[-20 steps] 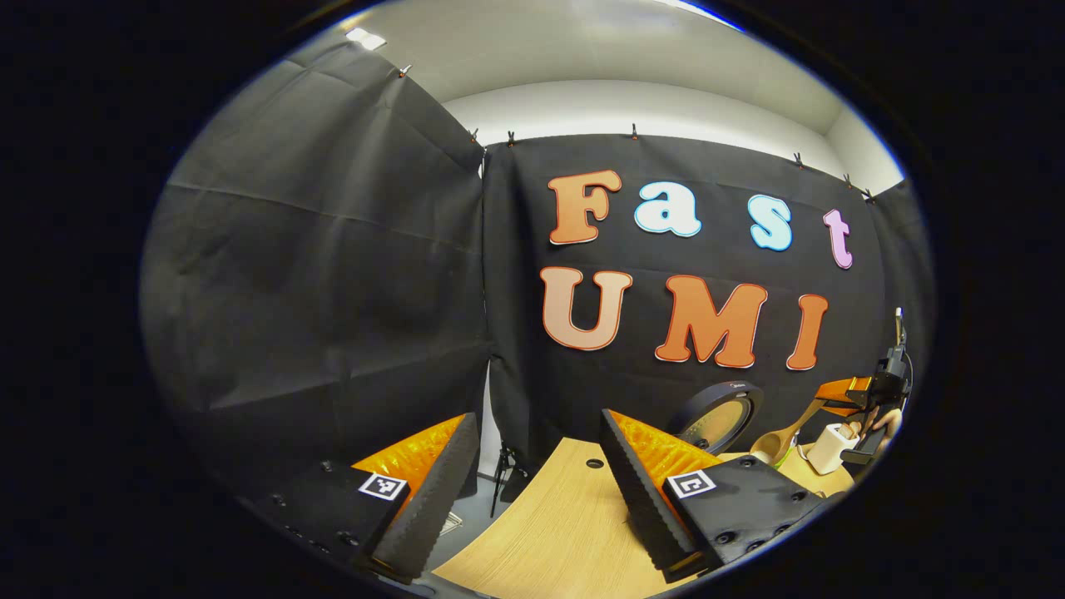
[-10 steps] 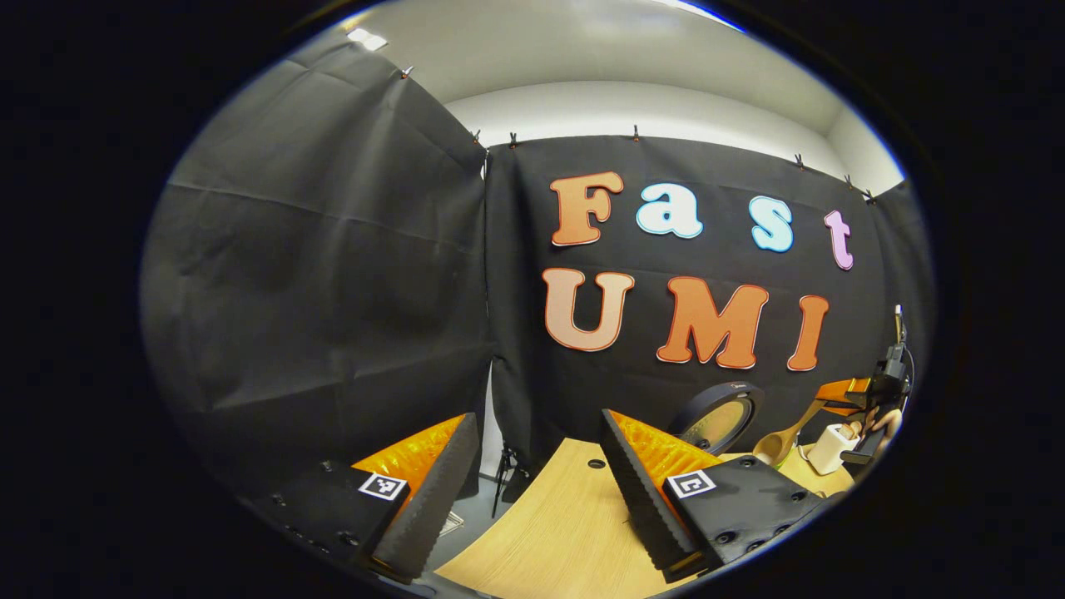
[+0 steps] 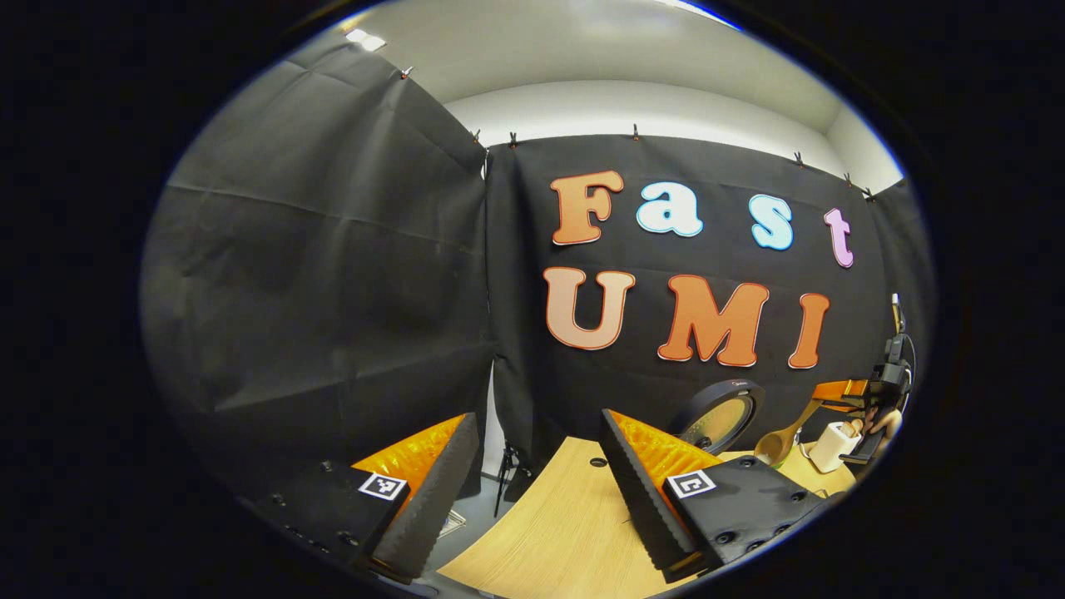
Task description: Close the left gripper, press the button to open the rice cooker; take a wooden spoon from the chopstick holder with the right hand, scoop a spoonful of rice and pour it into the rice cooker, then put the wooden spoon back into the chopstick holder.
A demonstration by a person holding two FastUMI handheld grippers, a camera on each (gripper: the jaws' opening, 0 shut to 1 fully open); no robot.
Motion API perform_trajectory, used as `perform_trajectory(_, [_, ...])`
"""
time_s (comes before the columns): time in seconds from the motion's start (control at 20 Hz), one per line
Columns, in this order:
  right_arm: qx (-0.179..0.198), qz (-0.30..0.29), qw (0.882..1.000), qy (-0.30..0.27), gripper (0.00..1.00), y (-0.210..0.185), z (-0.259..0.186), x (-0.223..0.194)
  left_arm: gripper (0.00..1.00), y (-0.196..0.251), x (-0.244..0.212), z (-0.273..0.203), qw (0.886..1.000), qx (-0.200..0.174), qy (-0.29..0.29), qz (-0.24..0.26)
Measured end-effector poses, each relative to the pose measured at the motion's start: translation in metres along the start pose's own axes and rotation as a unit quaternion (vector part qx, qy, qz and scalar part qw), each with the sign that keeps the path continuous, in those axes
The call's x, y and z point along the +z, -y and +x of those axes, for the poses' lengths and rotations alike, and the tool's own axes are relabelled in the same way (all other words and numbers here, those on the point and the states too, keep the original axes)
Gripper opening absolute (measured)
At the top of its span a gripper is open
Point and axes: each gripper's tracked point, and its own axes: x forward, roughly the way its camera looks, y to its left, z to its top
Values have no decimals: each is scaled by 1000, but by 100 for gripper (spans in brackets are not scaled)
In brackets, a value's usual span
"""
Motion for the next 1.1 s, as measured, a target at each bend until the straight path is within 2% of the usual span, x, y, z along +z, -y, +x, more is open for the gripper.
perform_trajectory(0.25, [16,-65,998,1,20,-19,-1,-8,94,-3,1,-3,1000,3,0,0])
perform_trajectory(0.45, [29,-130,991,8,20,-29,1,-14,94,-4,-2,-3,1000,4,-3,-1])
perform_trajectory(0.5, [33,-144,989,7,25,-31,1,-17,94,-5,-3,-4,1000,6,-3,-1])
perform_trajectory(0.55, [37,-156,987,4,20,-34,2,-21,94,-6,-3,-4,1000,7,-3,0])
perform_trajectory(0.6, [42,-167,985,1,25,-35,2,-26,95,-7,-3,-4,1000,10,-4,3])
perform_trajectory(0.65, [48,-176,983,-3,25,-38,2,-30,95,-9,-3,-4,1000,14,-2,9])
perform_trajectory(0.7, [55,-185,981,-8,20,-40,2,-35,95,-10,-3,-5,1000,16,-1,15])
perform_trajectory(0.85, [61,-196,979,-17,20,-40,1,-45,94,-7,-2,-7,1000,14,-1,21])
perform_trajectory(1.1, [56,-171,984,-9,20,-29,-8,-37,94,-10,1,-11,1000,14,1,18])
